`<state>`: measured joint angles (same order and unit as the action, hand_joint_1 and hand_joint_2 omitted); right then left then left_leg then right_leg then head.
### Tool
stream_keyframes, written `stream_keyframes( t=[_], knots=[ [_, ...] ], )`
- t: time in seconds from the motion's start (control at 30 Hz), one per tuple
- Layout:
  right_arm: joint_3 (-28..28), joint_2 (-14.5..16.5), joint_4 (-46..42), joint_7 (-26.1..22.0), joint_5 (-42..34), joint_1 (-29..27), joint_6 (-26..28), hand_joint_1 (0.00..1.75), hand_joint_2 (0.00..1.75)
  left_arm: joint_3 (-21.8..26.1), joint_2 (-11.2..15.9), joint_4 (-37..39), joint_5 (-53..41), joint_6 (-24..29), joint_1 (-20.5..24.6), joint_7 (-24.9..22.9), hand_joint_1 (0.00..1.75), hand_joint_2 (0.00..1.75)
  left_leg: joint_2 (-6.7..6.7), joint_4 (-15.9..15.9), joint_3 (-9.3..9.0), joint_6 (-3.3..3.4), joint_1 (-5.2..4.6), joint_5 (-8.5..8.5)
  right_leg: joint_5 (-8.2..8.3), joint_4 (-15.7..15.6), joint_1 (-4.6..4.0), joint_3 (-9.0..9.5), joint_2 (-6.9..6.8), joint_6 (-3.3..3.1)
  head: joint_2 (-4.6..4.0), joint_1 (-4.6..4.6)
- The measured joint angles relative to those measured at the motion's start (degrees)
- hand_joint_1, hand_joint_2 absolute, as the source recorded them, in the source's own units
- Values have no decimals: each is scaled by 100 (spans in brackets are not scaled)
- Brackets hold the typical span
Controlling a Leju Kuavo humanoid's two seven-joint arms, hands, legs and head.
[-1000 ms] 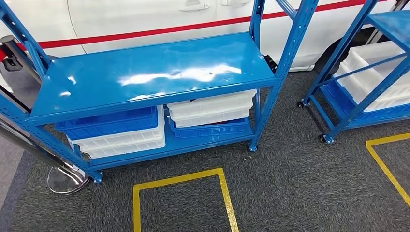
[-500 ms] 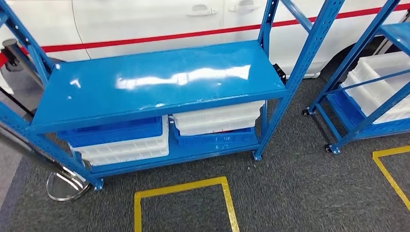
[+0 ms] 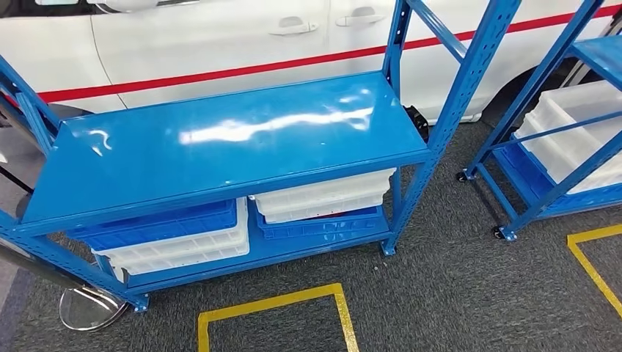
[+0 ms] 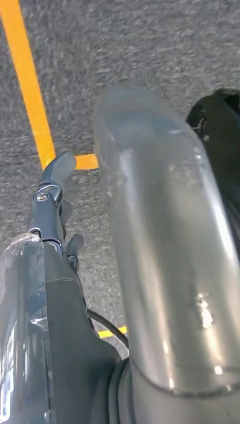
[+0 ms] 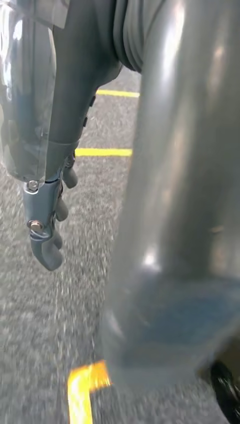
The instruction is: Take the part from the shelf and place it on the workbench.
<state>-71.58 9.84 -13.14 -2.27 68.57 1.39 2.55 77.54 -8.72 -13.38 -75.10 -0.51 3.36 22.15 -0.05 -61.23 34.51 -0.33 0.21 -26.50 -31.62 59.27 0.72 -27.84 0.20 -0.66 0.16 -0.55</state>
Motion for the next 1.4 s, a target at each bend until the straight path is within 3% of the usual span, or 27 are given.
stream_keyframes(
  t=[0.1,0.17,0.27,0.3,0.33,0.37,0.43,0.47,0.53,0.63,0.7,0.77,0.8,0.83,0.87,0.93,0.97,1.03,1.1,1.2,1.27,1.33,1.4],
  knots=[
    [-1,26,2,-7,19,18,-7,0,0,-4,0,0,-10,50,-3,-14,0,0,-2,79,-24,121,-7,43,-83,-16,-6,27,-1,110,1,9],
    [1,37,3,-7,24,24,-8,0,0,-7,1,0,-13,69,0,-15,0,0,-6,166,-76,194,12,56,-241,212,-1,-66,-7,155,0,26],
    [1,44,3,-7,28,24,-10,0,0,-9,2,0,-14,78,12,-19,0,0,-4,204,-126,271,-6,20,-659,1261,5,-679,-6,195,1,41],
    [0,44,3,-6,30,22,-15,0,0,-9,2,0,-15,80,13,-25,0,0,-8,204,-148,283,-15,-2,-673,1509,6,-864,-7,202,1,41],
    [-1,44,3,-5,33,20,-23,0,0,-10,2,0,-19,81,10,-33,0,0,-14,204,-180,288,-22,-26,-565,1558,6,-956,-7,199,0,41],
    [-1,44,3,-4,37,17,-33,0,0,-11,2,0,-27,81,7,-41,0,0,-23,204,-224,284,-27,-53,-340,1372,3,-934,-7,185,0,43],
    [-1,43,3,-3,50,13,-61,0,0,-15,1,0,-43,81,1,-53,0,0,-38,200,-312,258,-43,-115,166,669,-18,-709,-6,124,-1,44],
    [-1,43,3,-3,56,16,-74,0,0,-17,0,0,-48,81,0,-59,0,0,-45,192,-338,234,-55,-144,314,351,-30,-599,-7,90,-1,44],
    [-1,47,3,-3,66,31,-90,0,0,-21,-1,-1,-49,81,4,-65,0,0,-45,190,-349,179,-69,-179,362,81,-60,-512,-6,39,-1,40],
    [-2,68,3,-3,68,35,-86,0,0,-22,8,-12,-50,82,12,-70,0,0,-35,158,-350,83,-68,-244,378,-19,-16,-468,-9,-30,0,30],
    [-3,82,3,-3,69,30,-78,0,87,-23,15,-24,-50,82,10,-70,0,0,-30,-241,-186,9,-46,-503,396,-80,16,-428,-28,-79,-1,2],
    [-3,86,3,-4,70,28,-77,0,175,-23,15,-26,-50,81,3,-70,0,0,-28,-976,167,-60,-3,-852,390,-87,17,-420,-40,-99,-1,-14],
    [-4,88,3,-10,75,28,-88,0,175,-22,15,-26,-50,81,-2,-70,0,0,-27,-1265,315,-93,24,-936,382,-84,21,-417,-43,-104,-1,-14],
    [-4,92,3,-21,86,28,-107,0,175,-22,16,-27,-50,81,-7,-70,0,0,-27,-1361,374,-133,53,-904,373,-77,29,-411,-44,-108,-1,-13],
    [-4,97,3,-41,96,28,-124,0,131,-21,17,-29,-50,81,-11,-70,0,0,-26,-1220,320,-186,92,-755,357,-64,43,-402,-41,-105,-1,-12],
    [-4,103,2,-81,95,27,-99,0,44,-21,19,-35,-50,82,-12,-69,0,0,-21,-484,-13,-339,188,-344,303,3,75,-392,-29,-68,0,-14],
    [-13,101,0,-97,81,30,-59,0,0,-21,12,-38,-50,84,-11,-69,0,0,-37,-146,-164,-384,217,-215,262,62,72,-404,-16,-29,1,-31],
    [-38,100,-4,-117,57,36,7,0,0,-21,-2,-43,-50,99,-11,-75,0,0,-65,117,-284,-306,221,-196,210,140,37,-431,3,36,0,-48],
    [-62,104,-6,-131,57,38,24,0,0,-21,-4,-48,-50,163,-13,-86,0,0,-75,107,-282,-187,200,-209,210,133,26,-427,12,68,-1,-44],
    [-90,107,-6,-132,62,40,27,0,0,-20,-2,-67,-52,306,-14,-115,0,0,-78,106,-278,-179,176,-201,232,84,48,-407,13,105,-1,-37],
    [-97,107,-6,-132,66,41,27,0,0,-19,-1,-78,-52,359,-11,-123,0,87,-78,106,-277,-161,166,-205,240,65,55,-399,14,119,-1,-37],
    [-100,110,-6,-132,68,41,27,0,87,-19,0,-82,-52,385,-8,-123,0,175,-78,106,-278,-146,160,-208,244,54,59,-395,14,127,0,-37],
    [-103,116,-6,-129,70,41,28,0,175,-19,1,-86,-53,404,-8,-134,0,175,-77,106,-278,-135,156,-210,246,50,61,-394,14,133,0,-37]
  ],
)
